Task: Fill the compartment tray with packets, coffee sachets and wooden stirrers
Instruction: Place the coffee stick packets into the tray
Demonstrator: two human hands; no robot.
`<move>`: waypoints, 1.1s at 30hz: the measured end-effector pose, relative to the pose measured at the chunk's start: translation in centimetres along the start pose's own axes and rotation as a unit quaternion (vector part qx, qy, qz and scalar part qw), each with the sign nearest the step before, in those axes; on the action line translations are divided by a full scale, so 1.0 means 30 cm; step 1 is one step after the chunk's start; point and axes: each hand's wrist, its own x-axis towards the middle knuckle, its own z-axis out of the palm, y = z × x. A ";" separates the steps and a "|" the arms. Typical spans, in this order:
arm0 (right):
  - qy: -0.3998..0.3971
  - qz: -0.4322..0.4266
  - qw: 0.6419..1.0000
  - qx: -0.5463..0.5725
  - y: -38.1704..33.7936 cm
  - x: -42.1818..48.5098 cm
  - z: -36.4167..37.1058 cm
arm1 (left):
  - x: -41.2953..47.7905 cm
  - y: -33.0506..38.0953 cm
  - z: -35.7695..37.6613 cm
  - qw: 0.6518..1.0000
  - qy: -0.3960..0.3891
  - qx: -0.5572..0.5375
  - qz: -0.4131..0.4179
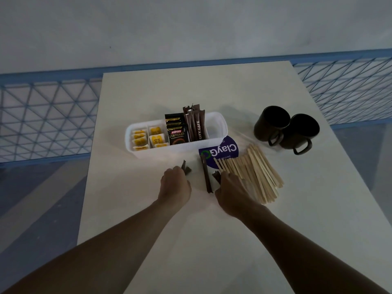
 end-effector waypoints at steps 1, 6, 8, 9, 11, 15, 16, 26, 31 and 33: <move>-0.003 0.002 1.000 0.009 0.002 0.004 -0.004 | 0.003 0.004 -0.002 1.000 0.000 -0.004 0.000; 0.001 0.007 0.996 0.085 0.004 0.043 -0.025 | 0.031 0.046 -0.001 0.998 -0.016 -0.053 -0.014; 0.007 0.002 0.994 0.112 0.007 0.060 -0.038 | 0.038 0.080 0.005 0.996 -0.010 -0.084 -0.022; 0.009 0.002 0.991 0.131 0.008 0.068 -0.043 | 0.043 0.095 0.010 0.995 -0.006 -0.101 -0.025; 0.009 0.003 0.988 0.156 0.012 0.078 -0.056 | 0.053 0.117 0.024 0.991 0.004 -0.132 -0.035; 0.025 0.009 0.986 0.163 0.026 0.087 -0.082 | 0.055 0.138 0.044 0.993 0.005 -0.111 -0.038; 0.025 0.013 0.985 0.172 0.027 0.088 -0.086 | 0.053 0.137 0.046 0.995 0.004 -0.094 -0.037; 0.008 0.066 0.960 0.271 -0.038 0.113 -0.100 | 0.055 0.073 -0.024 0.991 -0.075 -0.107 -0.003; 0.026 0.112 0.921 0.372 -0.105 0.132 -0.146 | 0.072 0.081 -0.126 0.973 -0.128 -0.195 0.010; 0.035 0.126 0.900 0.416 -0.127 0.145 -0.175 | 0.080 0.093 -0.173 0.962 -0.135 -0.233 0.036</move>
